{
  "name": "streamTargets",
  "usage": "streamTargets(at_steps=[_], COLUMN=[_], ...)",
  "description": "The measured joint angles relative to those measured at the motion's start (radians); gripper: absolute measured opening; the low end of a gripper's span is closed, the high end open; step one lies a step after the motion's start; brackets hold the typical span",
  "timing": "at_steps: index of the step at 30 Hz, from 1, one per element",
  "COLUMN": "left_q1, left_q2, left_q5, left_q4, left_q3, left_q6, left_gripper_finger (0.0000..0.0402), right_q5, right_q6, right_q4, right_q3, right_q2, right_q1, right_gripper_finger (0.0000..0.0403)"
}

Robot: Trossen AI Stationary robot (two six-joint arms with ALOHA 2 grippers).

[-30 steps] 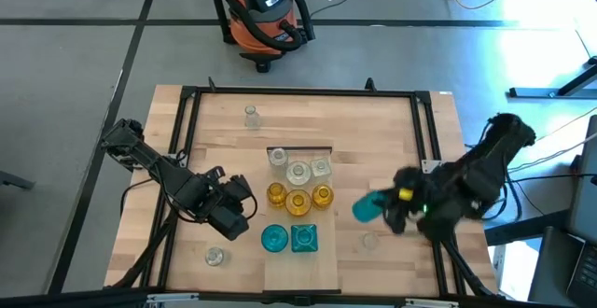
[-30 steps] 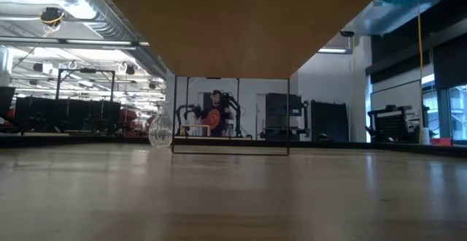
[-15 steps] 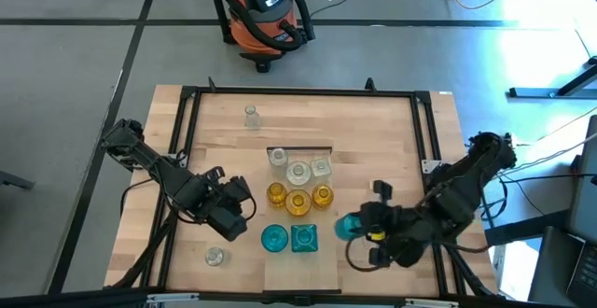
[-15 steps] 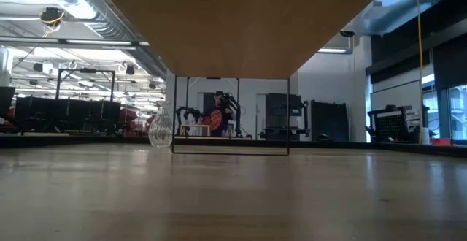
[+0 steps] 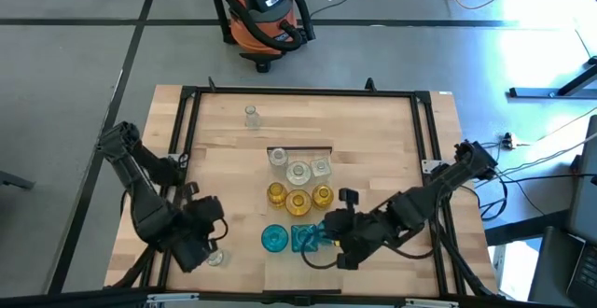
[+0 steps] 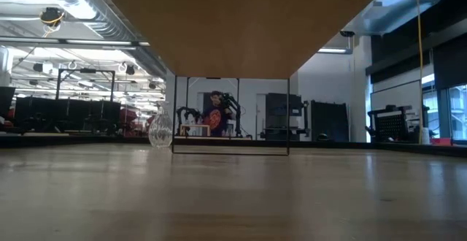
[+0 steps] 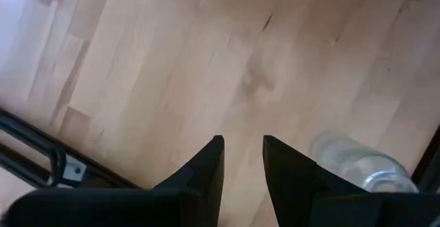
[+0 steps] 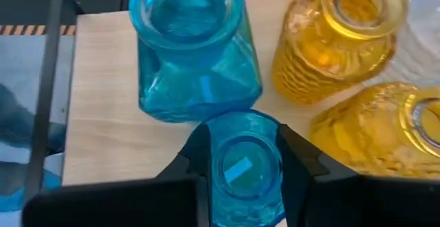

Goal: Sort vases onto shelf
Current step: Put the blue vase on the shelf aligned with the other blue vases

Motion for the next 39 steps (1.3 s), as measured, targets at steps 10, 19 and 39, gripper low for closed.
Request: streamTargets(at_steps=[10, 19, 39], left_q1=[-0.069, -0.086, -0.081], left_q2=[-0.044, -0.066, -0.066], left_q5=[0.004, -0.017, -0.061], left_q4=[-0.003, 0.001, -0.001], left_q3=[-0.045, -0.085, -0.085], left_q6=[-0.106, -0.151, -0.139], left_gripper_finger=[0.0094, 0.0094, 0.0094], right_q5=[-0.045, -0.045, -0.042], right_q6=[-0.024, -0.027, -0.014], right_q4=[0.034, 0.052, 0.062], right_q3=[0.000, 0.008, 0.010], right_q2=[0.002, 0.003, -0.025], right_q1=[-0.010, -0.016, -0.015], right_gripper_finger=[0.0075, 0.0098, 0.0198])
